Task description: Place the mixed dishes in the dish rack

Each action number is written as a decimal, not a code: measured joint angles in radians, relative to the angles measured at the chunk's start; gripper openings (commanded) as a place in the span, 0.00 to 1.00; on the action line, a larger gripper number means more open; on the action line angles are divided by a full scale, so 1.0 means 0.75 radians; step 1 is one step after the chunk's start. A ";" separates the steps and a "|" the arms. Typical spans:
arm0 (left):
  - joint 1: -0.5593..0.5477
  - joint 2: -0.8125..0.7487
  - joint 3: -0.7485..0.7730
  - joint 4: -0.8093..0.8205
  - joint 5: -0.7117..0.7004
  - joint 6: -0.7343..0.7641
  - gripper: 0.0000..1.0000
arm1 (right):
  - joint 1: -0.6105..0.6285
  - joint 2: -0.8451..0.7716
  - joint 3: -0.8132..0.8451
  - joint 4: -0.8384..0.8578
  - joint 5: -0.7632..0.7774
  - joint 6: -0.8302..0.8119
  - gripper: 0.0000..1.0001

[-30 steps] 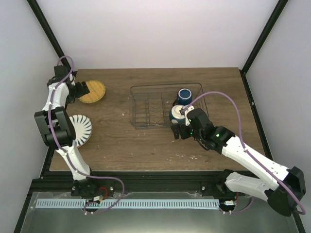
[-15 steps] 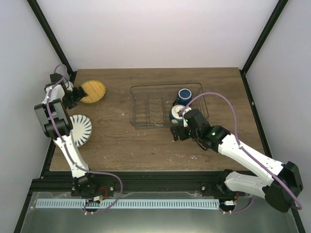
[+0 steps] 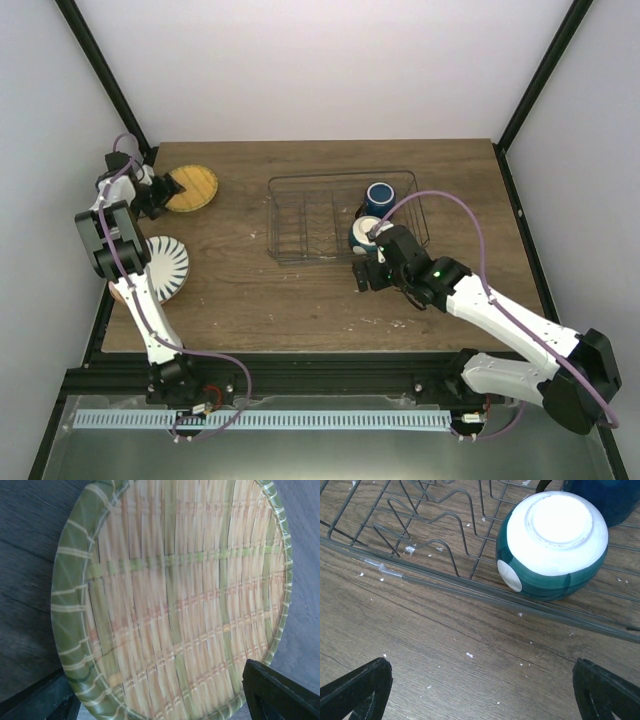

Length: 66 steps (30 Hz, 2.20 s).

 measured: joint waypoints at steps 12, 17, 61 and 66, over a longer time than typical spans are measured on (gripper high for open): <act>0.011 0.010 -0.094 0.148 0.083 -0.069 0.43 | 0.000 0.004 0.001 -0.049 0.026 0.005 1.00; 0.011 0.016 -0.126 0.190 0.091 -0.076 0.20 | 0.000 0.004 0.001 -0.053 0.035 0.005 1.00; -1.216 -1.005 -0.239 0.150 -0.897 0.841 0.00 | 0.000 -0.165 0.022 -0.149 0.265 0.162 1.00; -1.418 -0.992 -0.321 0.125 -1.117 1.052 0.00 | 0.000 -0.245 0.094 -0.253 0.343 0.228 1.00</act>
